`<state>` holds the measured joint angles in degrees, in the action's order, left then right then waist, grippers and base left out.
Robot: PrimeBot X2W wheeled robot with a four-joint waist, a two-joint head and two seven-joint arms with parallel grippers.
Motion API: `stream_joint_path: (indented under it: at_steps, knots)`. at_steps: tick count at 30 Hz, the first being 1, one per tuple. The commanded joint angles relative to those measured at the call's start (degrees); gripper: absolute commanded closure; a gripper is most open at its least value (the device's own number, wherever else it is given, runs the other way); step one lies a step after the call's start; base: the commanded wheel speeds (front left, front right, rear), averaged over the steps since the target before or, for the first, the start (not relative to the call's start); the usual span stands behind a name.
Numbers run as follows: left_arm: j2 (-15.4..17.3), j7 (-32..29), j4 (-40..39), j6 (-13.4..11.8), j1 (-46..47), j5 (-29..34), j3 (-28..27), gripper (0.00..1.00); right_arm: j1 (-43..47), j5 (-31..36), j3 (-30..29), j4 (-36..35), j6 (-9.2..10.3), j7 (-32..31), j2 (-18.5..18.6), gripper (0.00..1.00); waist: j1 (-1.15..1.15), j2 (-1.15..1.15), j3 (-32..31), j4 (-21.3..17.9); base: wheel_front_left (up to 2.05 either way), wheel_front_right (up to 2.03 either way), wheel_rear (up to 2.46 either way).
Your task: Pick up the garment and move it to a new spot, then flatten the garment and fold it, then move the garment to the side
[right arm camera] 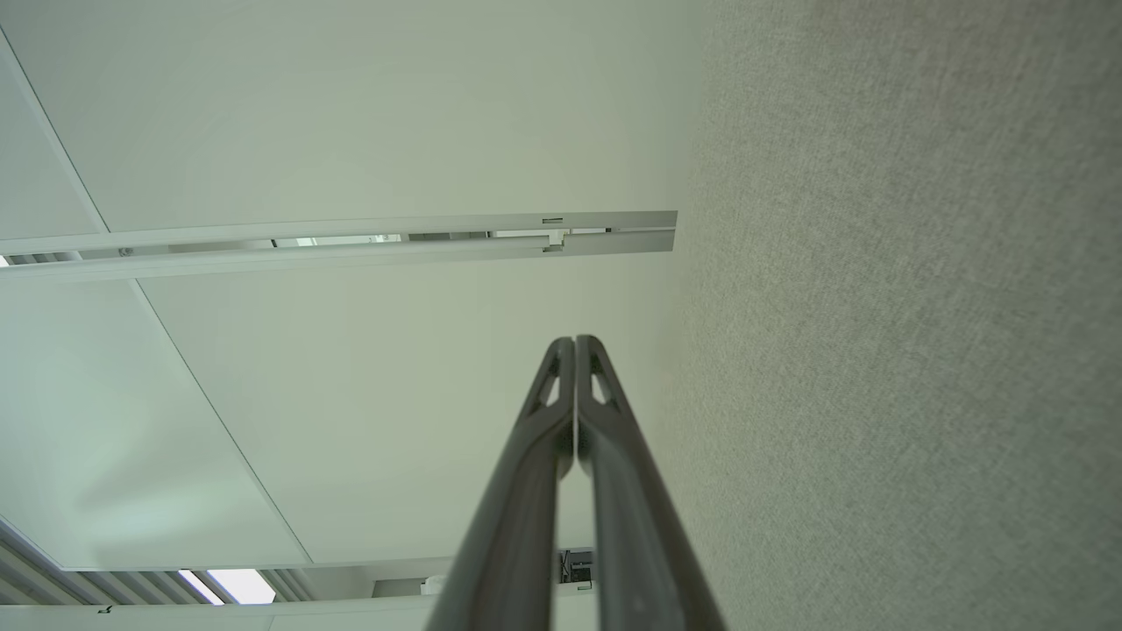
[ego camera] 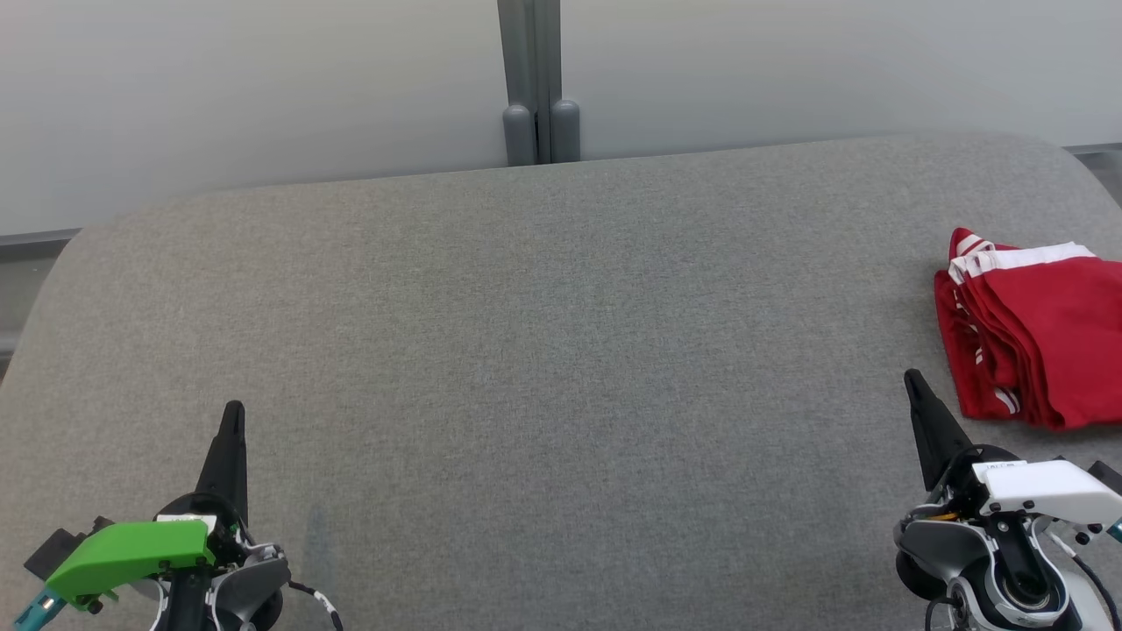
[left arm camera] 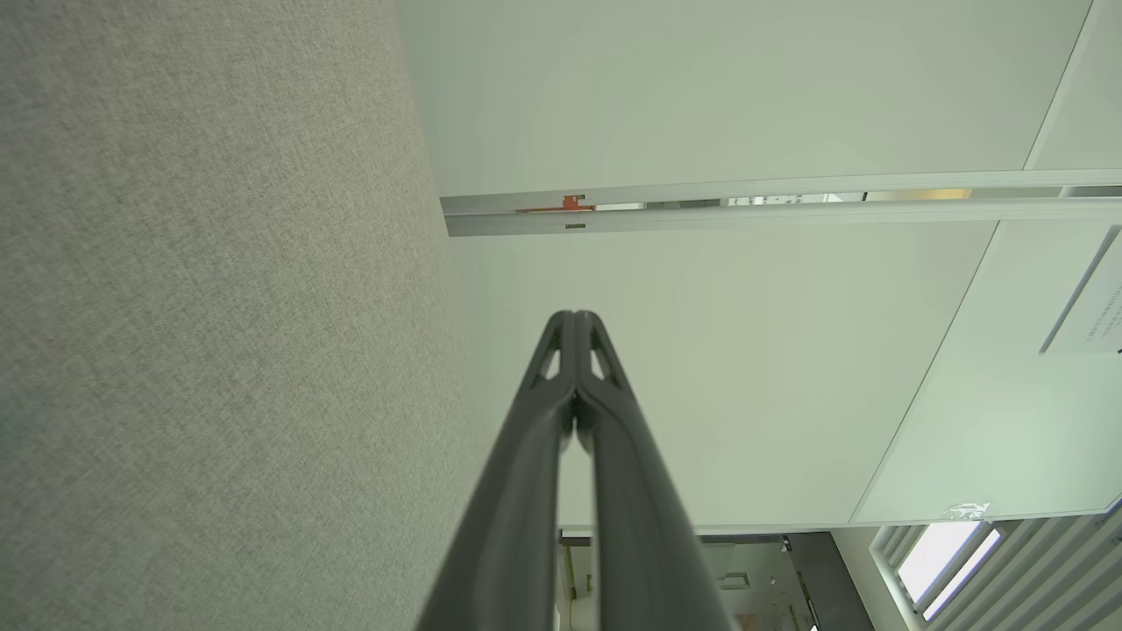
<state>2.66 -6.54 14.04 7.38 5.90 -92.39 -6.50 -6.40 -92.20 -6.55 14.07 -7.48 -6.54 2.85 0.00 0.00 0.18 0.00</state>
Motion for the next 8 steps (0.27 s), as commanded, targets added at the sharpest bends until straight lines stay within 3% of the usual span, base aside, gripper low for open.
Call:
stream_joint_path:
  at_steps: [1,8]
  knots:
    - [0.4,-0.2,-0.1,0.2,0.6,-0.1,-0.1,1.00,0.5,-0.4,-0.1,-0.3,-0.02,-0.1,0.0,1.00,0.00,0.00,0.0,0.0,0.00,0.00,0.00]
    - [0.4,-0.2,-0.1,0.2,0.6,-0.1,-0.2,1.00,0.5,-0.4,-0.1,-0.3,-0.02,-0.1,0.0,1.00,0.00,0.00,0.0,0.0,0.00,0.00,0.00]
